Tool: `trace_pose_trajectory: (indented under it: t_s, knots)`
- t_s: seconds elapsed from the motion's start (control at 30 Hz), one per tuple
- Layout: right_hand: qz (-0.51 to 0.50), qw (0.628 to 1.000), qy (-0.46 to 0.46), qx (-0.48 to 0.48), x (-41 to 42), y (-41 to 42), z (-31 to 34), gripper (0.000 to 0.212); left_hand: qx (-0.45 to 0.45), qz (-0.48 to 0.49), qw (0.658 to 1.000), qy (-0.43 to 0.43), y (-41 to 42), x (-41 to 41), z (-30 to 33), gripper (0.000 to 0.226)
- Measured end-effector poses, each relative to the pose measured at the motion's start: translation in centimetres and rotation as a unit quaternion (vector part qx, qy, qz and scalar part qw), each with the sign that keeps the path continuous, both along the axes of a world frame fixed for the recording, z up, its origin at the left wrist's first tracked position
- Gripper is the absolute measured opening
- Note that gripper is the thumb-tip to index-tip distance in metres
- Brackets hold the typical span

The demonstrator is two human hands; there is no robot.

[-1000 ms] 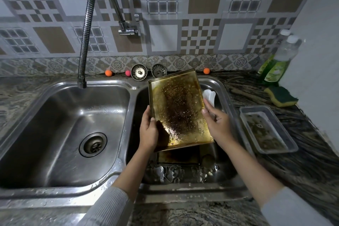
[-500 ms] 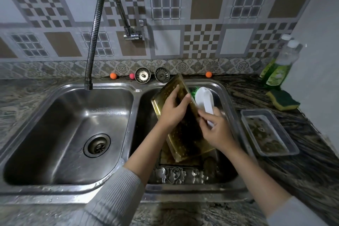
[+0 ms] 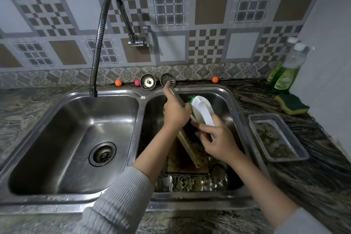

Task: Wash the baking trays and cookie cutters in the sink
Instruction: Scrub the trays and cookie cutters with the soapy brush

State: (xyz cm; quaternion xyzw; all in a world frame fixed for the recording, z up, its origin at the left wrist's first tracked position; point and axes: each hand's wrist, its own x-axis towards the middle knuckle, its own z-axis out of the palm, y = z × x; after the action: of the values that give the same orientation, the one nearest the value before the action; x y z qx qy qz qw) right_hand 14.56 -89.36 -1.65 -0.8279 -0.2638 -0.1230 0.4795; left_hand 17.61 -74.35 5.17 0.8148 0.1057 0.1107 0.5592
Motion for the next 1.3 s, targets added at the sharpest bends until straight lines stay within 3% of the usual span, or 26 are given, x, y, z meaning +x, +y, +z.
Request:
trace_pose_trajectory:
  t_s: [0.13,0.3,0.43,0.73,0.87,1.03,1.2,1.3]
  knots:
    - [-0.027,0.998,0.003,-0.059,-0.1,0.5,-0.1,0.028,-0.041,0.037,0.998,0.004,0.5,0.1,-0.4,0.061]
    - [-0.015,0.998,0.054,-0.004,-0.2,0.4,-0.2,0.047,-0.140,0.079,0.987,-0.024,2.1,0.1,-1.6,0.059]
    - [-0.033,0.994,0.099,0.039,0.6,-0.2,0.1,0.053,-0.217,0.052,0.973,-0.057,3.7,-1.0,-2.1,0.059]
    - [-0.160,0.984,0.056,0.047,3.7,1.3,2.8,0.053,-0.253,-0.060,0.963,-0.065,3.9,-2.2,-4.2,0.060]
    - [-0.119,0.993,0.010,0.006,2.8,2.1,2.3,0.054,-0.294,-0.034,0.953,-0.060,4.1,-2.0,-4.6,0.059]
    - [-0.240,0.968,0.068,0.004,5.4,-0.3,3.7,0.053,-0.295,-0.063,0.950,-0.076,3.8,-2.8,-4.3,0.060]
    - [-0.125,0.992,-0.011,-0.012,0.5,3.1,2.4,0.054,-0.369,-0.009,0.926,-0.079,3.6,-1.7,-4.0,0.061]
    - [-0.211,0.976,0.042,-0.029,2.7,-0.3,2.5,0.054,-0.414,0.001,0.906,-0.089,4.8,-1.8,-3.7,0.061]
